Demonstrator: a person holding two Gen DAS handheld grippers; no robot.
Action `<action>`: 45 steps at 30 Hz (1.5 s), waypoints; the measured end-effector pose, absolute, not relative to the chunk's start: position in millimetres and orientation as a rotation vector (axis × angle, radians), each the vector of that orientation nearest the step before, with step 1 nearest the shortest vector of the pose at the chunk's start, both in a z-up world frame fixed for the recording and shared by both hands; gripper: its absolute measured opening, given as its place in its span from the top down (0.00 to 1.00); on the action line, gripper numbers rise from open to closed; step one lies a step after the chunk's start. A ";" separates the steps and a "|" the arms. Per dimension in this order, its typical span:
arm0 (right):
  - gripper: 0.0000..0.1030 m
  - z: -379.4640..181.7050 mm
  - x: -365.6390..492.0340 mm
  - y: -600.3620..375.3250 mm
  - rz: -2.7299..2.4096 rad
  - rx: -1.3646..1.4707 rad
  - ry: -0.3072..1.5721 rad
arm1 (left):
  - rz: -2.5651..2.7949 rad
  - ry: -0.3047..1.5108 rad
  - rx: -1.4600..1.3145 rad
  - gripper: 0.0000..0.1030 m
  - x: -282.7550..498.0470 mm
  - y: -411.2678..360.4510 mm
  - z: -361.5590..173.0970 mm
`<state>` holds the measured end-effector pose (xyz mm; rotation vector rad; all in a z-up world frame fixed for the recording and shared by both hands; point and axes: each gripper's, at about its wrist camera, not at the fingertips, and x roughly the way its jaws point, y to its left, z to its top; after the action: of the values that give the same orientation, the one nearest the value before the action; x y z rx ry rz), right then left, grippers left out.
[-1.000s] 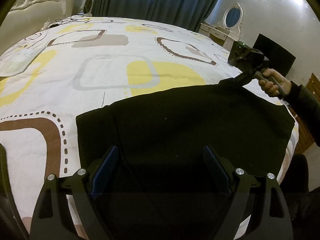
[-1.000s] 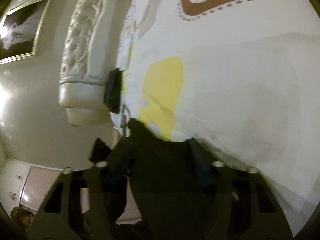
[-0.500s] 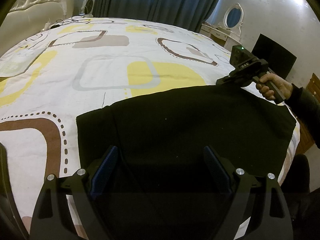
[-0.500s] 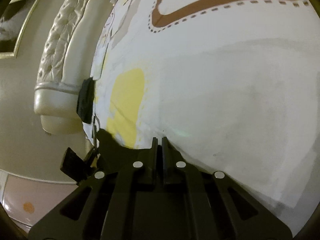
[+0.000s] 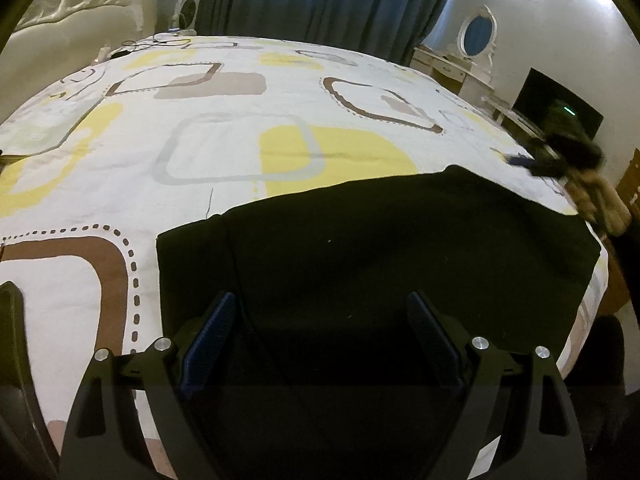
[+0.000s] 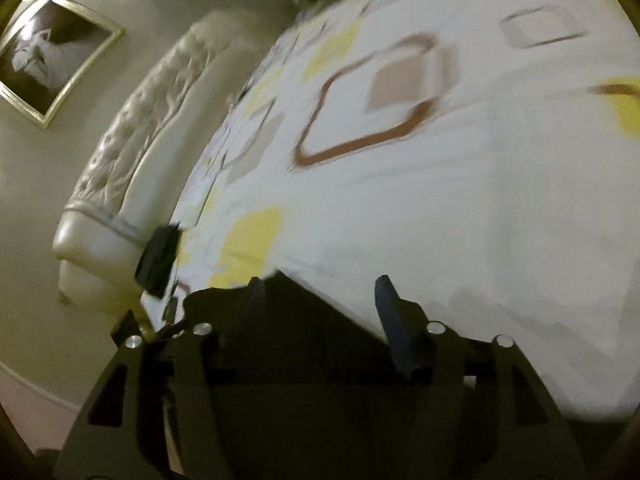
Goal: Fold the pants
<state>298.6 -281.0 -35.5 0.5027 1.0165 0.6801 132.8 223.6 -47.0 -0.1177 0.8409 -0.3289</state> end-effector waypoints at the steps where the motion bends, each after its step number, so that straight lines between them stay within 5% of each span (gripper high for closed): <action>1: 0.41 -31.9 279.5 -305.6 0.638 0.527 0.984 | -0.324 0.840 -0.122 0.16 132.7 223.0 -46.5; 8: 0.30 -25.0 146.2 -476.8 0.196 0.661 0.762 | -0.260 0.837 -0.192 0.16 131.4 225.2 -47.2; 16: 0.29 -69.5 26.2 -621.7 -0.213 0.992 0.575 | -0.197 0.843 -0.247 0.16 132.9 224.6 -48.0; 33: 0.29 -109.0 45.0 -658.2 -0.202 1.098 0.525 | -0.166 0.854 -0.200 0.13 134.5 216.8 -51.5; 35: 0.38 -105.7 47.9 -656.6 -0.220 1.063 0.539 | -0.165 0.852 -0.193 0.13 133.8 215.2 -52.0; 38: 0.72 -105.3 52.2 -654.7 -0.197 1.053 0.548 | -0.165 0.850 -0.186 0.13 133.6 213.8 -52.8; 45: 0.81 -104.0 46.7 -647.7 -0.173 1.070 0.530 | -0.168 0.847 -0.200 0.13 133.4 215.4 -52.8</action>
<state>46.7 -647.7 -104.0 1.0701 0.5300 -0.1731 133.4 215.4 -52.8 -0.2000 0.8469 -0.1679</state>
